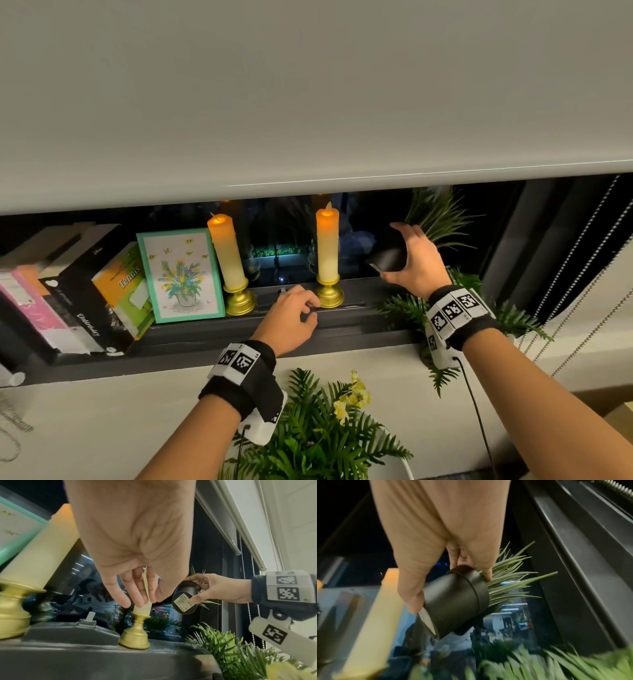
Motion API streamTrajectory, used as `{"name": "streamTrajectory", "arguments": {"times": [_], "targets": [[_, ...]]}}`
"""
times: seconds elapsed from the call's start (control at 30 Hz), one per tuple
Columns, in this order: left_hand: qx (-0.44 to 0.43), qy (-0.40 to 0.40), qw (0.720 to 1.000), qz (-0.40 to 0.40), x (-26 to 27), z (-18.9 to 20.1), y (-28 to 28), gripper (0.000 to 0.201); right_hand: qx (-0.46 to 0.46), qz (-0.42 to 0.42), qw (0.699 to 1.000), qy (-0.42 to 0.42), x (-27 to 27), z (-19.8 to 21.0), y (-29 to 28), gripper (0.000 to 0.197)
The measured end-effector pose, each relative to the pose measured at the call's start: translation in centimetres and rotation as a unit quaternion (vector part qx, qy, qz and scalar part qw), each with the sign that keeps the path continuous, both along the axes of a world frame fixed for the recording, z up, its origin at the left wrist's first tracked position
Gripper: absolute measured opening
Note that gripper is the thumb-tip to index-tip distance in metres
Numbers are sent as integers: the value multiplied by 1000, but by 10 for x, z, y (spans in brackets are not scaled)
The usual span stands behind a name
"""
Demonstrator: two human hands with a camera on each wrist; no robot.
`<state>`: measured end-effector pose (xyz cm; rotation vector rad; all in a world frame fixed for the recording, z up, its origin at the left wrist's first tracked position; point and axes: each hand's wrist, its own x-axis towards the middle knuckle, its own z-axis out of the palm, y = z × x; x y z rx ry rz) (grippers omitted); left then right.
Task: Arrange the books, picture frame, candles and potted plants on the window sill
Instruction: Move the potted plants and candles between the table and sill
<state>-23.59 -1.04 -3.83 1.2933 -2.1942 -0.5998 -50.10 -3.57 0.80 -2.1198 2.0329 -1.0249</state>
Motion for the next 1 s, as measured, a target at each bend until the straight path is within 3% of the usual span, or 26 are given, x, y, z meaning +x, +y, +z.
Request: {"name": "streamTrajectory", "arguments": {"times": [0.3,0.53,0.7,0.87,1.0], "targets": [[-16,89,996,-14,-5,33,17,28,-83,92,992,-26,20,24,60,97],[85,135,986,-56,-9,61,53,47,-70,190,979,-14,53,29,127,93],[213,240,939,-125,12,58,87,80,-47,266,963,-10,85,32,176,89],[170,291,940,-53,34,41,121,95,8,319,947,-29,112,13,198,89],[81,248,964,54,63,21,149,97,15,285,957,-51,104,-5,197,82]]}}
